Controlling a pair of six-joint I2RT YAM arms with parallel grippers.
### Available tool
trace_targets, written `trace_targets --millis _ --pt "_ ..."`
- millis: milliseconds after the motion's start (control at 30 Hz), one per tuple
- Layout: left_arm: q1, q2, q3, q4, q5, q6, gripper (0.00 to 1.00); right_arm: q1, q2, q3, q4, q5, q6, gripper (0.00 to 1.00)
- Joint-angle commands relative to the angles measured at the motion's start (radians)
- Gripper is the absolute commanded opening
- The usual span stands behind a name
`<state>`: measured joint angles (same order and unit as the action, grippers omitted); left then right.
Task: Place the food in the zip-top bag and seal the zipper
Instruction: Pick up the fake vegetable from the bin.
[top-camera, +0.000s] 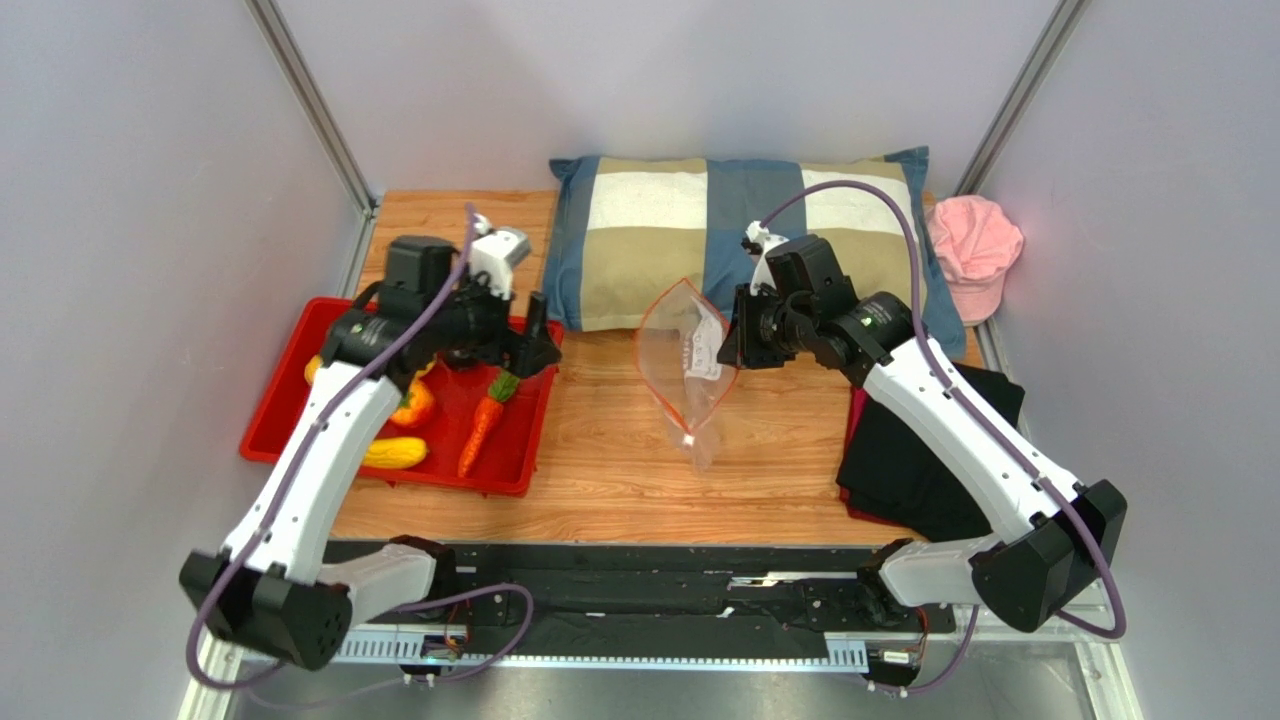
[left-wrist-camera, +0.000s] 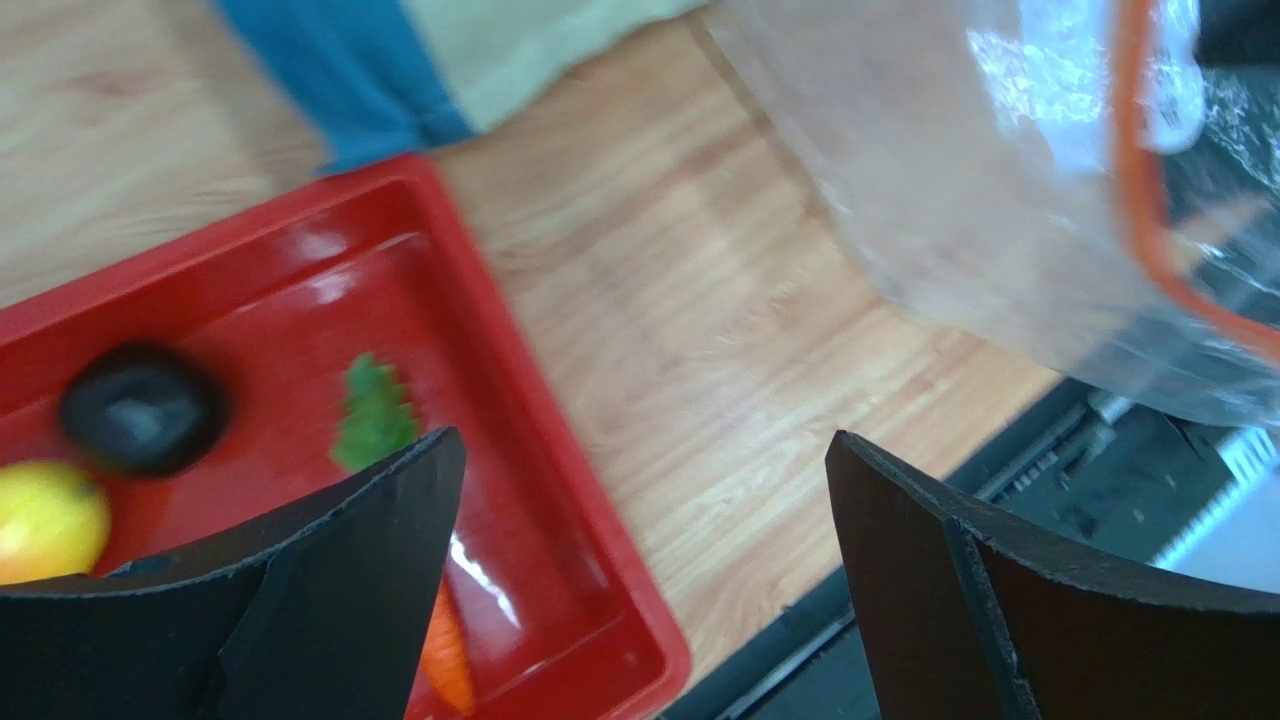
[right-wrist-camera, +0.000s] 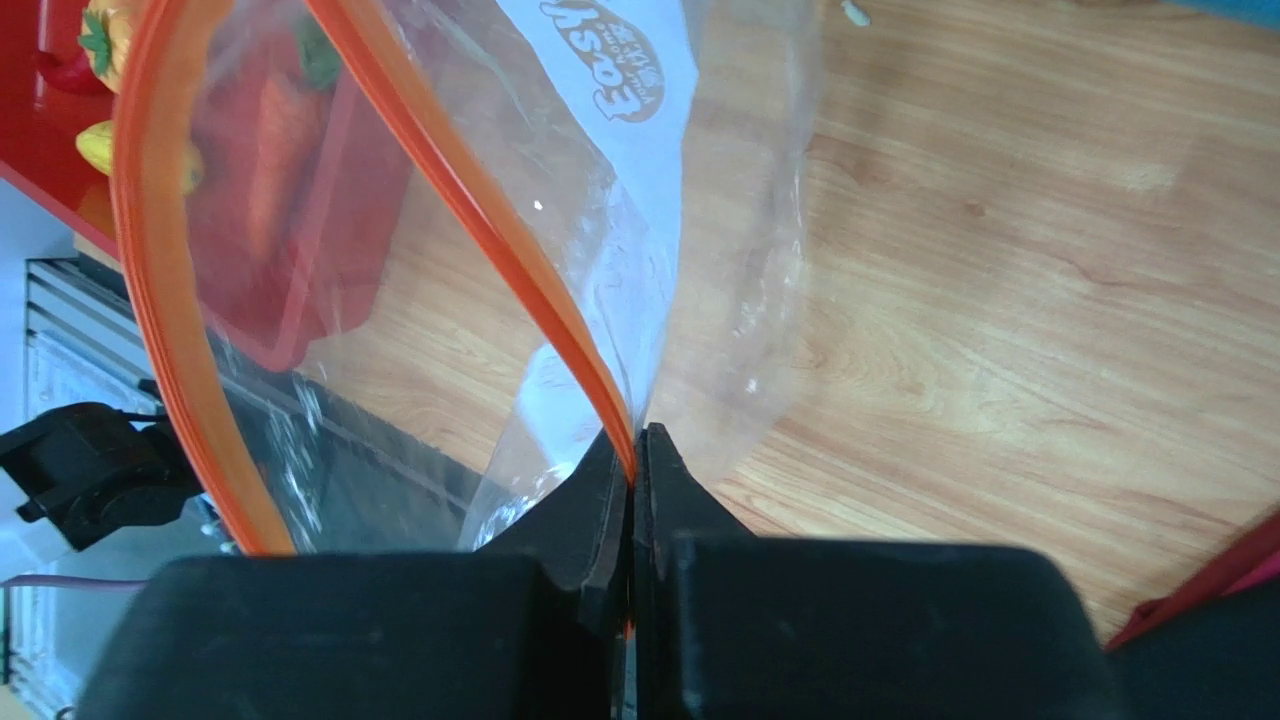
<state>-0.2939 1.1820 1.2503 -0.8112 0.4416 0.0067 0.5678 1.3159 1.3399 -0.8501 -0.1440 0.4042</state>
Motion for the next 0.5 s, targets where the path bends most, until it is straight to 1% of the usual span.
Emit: trace_targets --millis 0,100,133,167,200,233,300,367,433,467 --pt "0.099 -0.111 -0.081 0.024 -0.076 -0.023 0.99 0.004 -0.015 -0.022 0.052 -0.037 0.062 0.0" --pt "0.104 -0.154 -0.189 0.084 -0.144 0.064 0.99 0.007 -0.015 -0.034 0.08 -0.042 0.068 0.0" --pt "0.104 -0.15 -0.204 0.084 -0.161 0.103 0.99 0.007 -0.014 -0.035 0.092 -0.042 0.07 0.0" --pt "0.104 -0.136 -0.209 0.061 -0.208 0.113 0.99 0.007 -0.012 -0.033 0.094 -0.042 0.068 0.0" --pt "0.104 -0.087 -0.203 0.043 -0.222 0.121 0.99 0.007 -0.01 -0.03 0.095 -0.04 0.068 0.0" --pt "0.104 -0.053 -0.19 -0.012 -0.216 0.169 0.98 0.007 -0.009 -0.025 0.095 -0.039 0.068 0.0" --pt "0.105 0.038 -0.164 -0.034 -0.204 0.185 0.92 0.006 -0.009 -0.024 0.095 -0.037 0.065 0.0" --pt "0.105 0.088 -0.164 -0.014 -0.233 0.177 0.88 0.007 -0.01 -0.025 0.097 -0.037 0.065 0.0" --pt "0.105 0.148 -0.17 0.035 -0.265 0.168 0.87 0.007 -0.015 -0.027 0.098 -0.035 0.064 0.0" --pt "0.105 0.169 -0.17 0.05 -0.271 0.165 0.85 0.007 -0.018 -0.028 0.098 -0.032 0.064 0.0"
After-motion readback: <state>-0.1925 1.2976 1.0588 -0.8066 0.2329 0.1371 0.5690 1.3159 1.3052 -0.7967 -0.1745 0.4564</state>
